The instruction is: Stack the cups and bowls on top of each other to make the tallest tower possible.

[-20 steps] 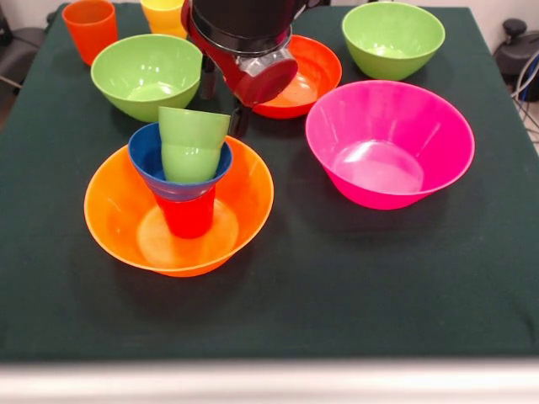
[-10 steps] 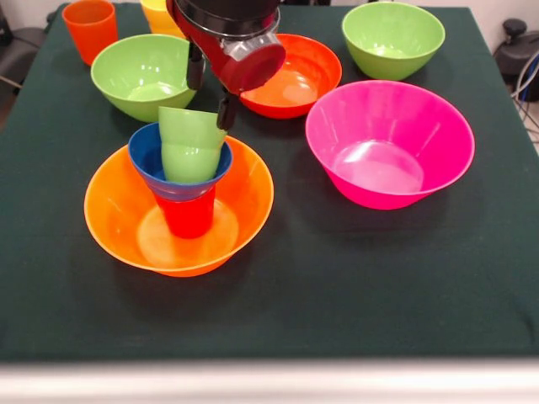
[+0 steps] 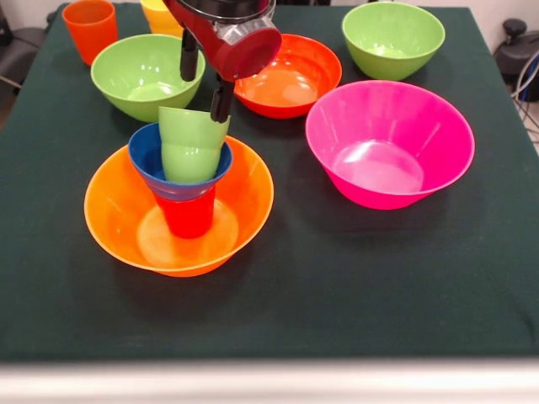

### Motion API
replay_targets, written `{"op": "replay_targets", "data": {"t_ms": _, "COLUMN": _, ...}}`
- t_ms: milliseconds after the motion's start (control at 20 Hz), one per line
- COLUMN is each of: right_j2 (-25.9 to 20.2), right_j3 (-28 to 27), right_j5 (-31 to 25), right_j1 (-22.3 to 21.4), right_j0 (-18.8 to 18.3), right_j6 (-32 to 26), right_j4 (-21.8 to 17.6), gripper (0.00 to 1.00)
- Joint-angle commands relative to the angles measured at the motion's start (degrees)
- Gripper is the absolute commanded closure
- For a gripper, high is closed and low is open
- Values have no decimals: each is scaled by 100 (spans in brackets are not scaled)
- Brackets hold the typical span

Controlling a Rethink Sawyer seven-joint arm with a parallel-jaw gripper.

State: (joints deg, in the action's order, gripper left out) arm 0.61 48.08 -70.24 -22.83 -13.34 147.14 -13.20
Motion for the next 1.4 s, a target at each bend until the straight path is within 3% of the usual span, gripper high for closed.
{"op": "replay_targets", "data": {"t_ms": 50, "right_j2": -286, "right_j3": 544, "right_j5": 169, "right_j1": 48, "right_j0": -42, "right_j6": -340, "right_j4": 44, "gripper": 0}}
{"op": "replay_targets", "data": {"t_ms": 950, "right_j2": -317, "right_j3": 581, "right_j5": 295, "right_j1": 286, "right_j0": -76, "right_j6": -103, "right_j4": 230, "gripper": 0}}
{"op": "replay_targets", "data": {"t_ms": 1400, "right_j2": -295, "right_j3": 715, "right_j5": 629, "right_j1": 363, "right_j0": -95, "right_j6": -89, "right_j4": 216, "gripper": 0}}
